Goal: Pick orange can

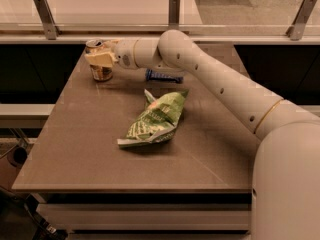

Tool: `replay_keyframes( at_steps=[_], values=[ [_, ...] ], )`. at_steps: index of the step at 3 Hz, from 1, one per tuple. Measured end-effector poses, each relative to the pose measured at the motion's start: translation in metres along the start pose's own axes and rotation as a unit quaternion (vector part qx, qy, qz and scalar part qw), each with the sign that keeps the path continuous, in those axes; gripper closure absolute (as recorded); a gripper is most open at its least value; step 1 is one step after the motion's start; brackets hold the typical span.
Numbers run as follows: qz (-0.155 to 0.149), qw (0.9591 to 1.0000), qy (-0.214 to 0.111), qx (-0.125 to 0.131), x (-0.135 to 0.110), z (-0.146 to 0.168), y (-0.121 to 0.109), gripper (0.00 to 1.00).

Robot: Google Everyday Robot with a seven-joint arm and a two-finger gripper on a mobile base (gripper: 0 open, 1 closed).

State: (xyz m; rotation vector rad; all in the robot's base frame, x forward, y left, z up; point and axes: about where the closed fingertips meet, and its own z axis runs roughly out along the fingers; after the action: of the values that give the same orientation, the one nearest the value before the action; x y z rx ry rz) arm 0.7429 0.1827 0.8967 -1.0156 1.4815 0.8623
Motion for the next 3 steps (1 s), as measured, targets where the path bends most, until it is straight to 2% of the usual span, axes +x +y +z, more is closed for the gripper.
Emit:
replay_keyframes(
  at_steps=[1,2,3],
  values=[
    [0.0,1.0,0.0,-0.002,0.0,0.002,0.002,1.0],
    [0.0,1.0,0.0,-0.002,0.0,0.002,0.002,1.0],
    [-0.017,0.9999,-0.005,0.0,-0.023,-0.008,0.002,1.0]
  ],
)
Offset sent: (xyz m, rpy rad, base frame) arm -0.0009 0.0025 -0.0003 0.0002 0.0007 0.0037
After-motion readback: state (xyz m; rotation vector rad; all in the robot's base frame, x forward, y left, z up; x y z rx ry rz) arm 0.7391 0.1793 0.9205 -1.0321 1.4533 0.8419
